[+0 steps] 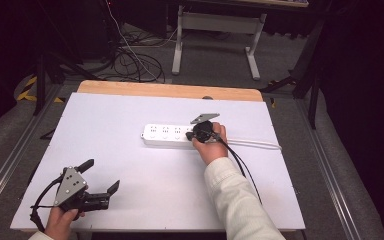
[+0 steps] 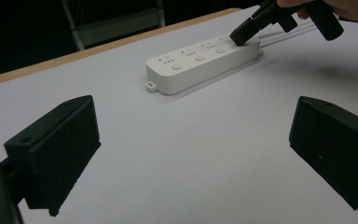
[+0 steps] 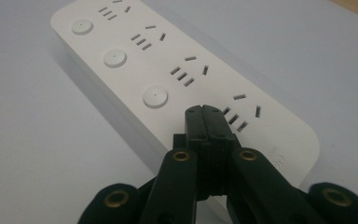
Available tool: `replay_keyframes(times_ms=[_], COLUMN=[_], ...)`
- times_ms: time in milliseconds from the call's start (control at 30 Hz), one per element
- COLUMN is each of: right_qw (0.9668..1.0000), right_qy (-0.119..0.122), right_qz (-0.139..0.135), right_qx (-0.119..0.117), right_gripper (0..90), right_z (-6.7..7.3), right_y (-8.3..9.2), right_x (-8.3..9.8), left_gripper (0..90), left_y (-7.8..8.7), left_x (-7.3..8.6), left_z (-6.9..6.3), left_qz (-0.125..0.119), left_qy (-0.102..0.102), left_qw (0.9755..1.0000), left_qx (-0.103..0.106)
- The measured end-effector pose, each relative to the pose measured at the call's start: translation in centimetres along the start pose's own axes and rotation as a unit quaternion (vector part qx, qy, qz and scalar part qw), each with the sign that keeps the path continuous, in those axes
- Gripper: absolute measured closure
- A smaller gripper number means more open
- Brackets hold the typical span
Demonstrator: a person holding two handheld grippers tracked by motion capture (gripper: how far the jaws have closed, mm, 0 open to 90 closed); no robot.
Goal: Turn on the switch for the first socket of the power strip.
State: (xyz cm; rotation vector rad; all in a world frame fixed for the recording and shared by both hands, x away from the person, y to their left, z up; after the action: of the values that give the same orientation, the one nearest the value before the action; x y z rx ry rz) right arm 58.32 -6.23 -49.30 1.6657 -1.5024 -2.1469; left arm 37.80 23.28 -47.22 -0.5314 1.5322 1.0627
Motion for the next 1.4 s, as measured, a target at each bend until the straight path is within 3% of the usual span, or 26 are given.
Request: replay_keyframes(times_ms=[600, 733, 967, 1167, 1400], right_qw=[1.0, 0.9998, 0.9983, 0.9969, 0.9963], right_qy=[0.007, 0.005, 0.027, 0.027, 0.031], right_qz=[-0.005, -0.02, -0.052, -0.073, -0.08], right_qx=[0.004, 0.003, 0.0, 0.0, -0.002], right_gripper=[90.0, 90.0, 90.0, 90.0, 90.0], right_z=[0.0, 0.0, 0.9, 1.1, 1.2], right_y=[0.1, 0.8, 3.8, 5.7, 6.5], right_x=[-0.3, -0.7, -2.2, -2.9, -3.0], left_gripper=[2.3, 2.3, 2.3, 2.3, 2.3], left_y=[0.0, 0.0, -0.1, -0.2, -0.2], left_x=[0.0, 0.0, 0.0, 0.0, 0.0], left_z=[0.1, 0.1, 0.0, 0.0, 0.1], left_qz=[0.0, 0.0, 0.0, 0.001, 0.0], left_qy=[0.003, 0.005, 0.004, 0.004, 0.003], left_qw=[1.0, 1.0, 1.0, 1.0, 1.0], left_qx=[0.0, 0.0, 0.0, -0.001, -0.002])
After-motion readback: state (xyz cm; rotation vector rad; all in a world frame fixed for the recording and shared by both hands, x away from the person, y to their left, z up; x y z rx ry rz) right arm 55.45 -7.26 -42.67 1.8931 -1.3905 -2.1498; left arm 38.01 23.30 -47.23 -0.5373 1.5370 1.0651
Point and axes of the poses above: each handheld gripper's, and its own axes: y roughly backward along the jaws, x roughly out of its underside, z roughly to its left, the point moved 5 cm from there along -y, roughly forward along the jaws, and after that the axes turned 2 degrees about y, right-handed, at the moved point
